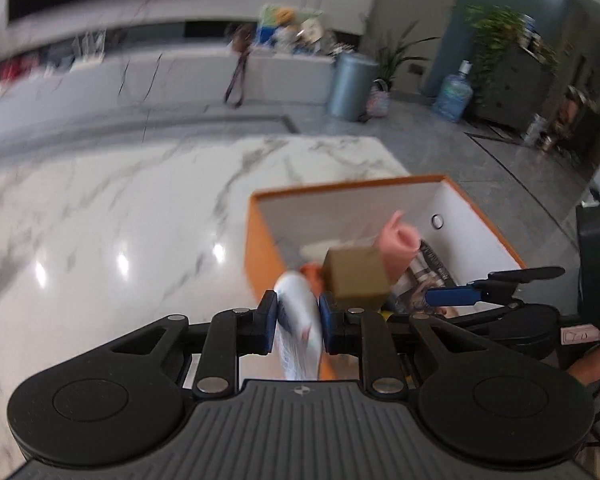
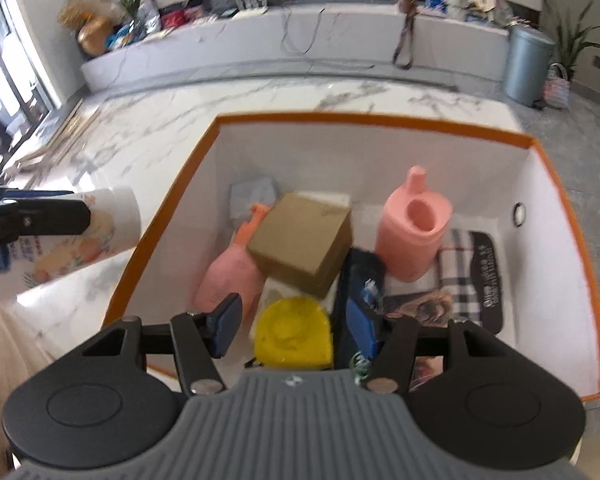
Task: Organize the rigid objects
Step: 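Carry the canister into the box and open the left tool to release it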
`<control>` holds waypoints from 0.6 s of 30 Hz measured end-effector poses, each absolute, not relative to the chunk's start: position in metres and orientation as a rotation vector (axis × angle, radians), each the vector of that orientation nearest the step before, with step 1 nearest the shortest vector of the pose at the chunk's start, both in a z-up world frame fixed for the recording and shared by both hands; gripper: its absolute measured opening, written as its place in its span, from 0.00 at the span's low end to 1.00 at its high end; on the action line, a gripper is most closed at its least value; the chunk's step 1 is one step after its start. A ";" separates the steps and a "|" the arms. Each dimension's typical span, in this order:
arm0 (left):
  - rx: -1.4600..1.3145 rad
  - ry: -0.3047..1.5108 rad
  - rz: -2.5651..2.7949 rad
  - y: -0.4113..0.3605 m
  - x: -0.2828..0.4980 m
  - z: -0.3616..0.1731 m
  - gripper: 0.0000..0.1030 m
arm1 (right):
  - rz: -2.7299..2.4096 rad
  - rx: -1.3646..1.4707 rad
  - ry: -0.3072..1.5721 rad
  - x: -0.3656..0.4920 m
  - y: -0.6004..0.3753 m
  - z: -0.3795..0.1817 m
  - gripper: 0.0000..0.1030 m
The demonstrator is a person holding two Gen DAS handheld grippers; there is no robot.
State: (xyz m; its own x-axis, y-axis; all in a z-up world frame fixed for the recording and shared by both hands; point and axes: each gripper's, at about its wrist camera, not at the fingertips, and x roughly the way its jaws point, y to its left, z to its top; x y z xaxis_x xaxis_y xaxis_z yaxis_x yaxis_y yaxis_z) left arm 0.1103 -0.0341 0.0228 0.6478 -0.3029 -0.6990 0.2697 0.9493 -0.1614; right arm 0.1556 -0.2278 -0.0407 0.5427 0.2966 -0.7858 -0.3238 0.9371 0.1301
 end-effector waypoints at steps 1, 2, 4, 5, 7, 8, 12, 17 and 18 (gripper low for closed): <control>-0.049 0.799 -0.343 -0.039 0.113 0.026 0.24 | 0.354 -0.025 0.916 0.156 -0.231 -0.038 0.57; -0.061 0.797 -0.361 -0.044 0.113 0.029 0.24 | 0.339 -0.019 0.907 0.156 -0.234 -0.036 0.57; -0.042 0.778 -0.390 -0.056 0.115 0.033 0.24 | 0.321 -0.003 0.894 0.156 -0.241 -0.034 0.57; -0.026 0.776 -0.401 -0.063 0.117 0.033 0.24 | 0.319 0.004 0.894 0.157 -0.244 -0.034 0.57; -0.014 0.796 -0.424 -0.076 0.125 0.029 0.24 | 0.316 0.010 0.900 0.157 -0.248 -0.036 0.57; -0.013 0.812 -0.430 -0.081 0.129 0.025 0.24 | 0.311 0.014 0.903 0.157 -0.250 -0.039 0.57; 0.028 0.862 -0.423 -0.098 0.143 0.004 0.24 | 0.313 0.061 0.918 0.157 -0.255 -0.050 0.57; 0.044 0.926 -0.425 -0.107 0.150 -0.019 0.24 | 0.302 0.124 0.906 0.159 -0.264 -0.055 0.57; 0.051 0.948 -0.429 -0.110 0.152 -0.024 0.24 | 0.300 0.138 0.909 0.159 -0.265 -0.056 0.57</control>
State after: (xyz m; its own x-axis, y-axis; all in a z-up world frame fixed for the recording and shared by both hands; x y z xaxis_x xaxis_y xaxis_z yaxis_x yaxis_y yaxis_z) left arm 0.1520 -0.1100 -0.0244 0.5058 -0.3331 -0.7957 0.3775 0.9149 -0.1430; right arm 0.1593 -0.2652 -0.0563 0.5764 0.3131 -0.7548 -0.1972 0.9497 0.2433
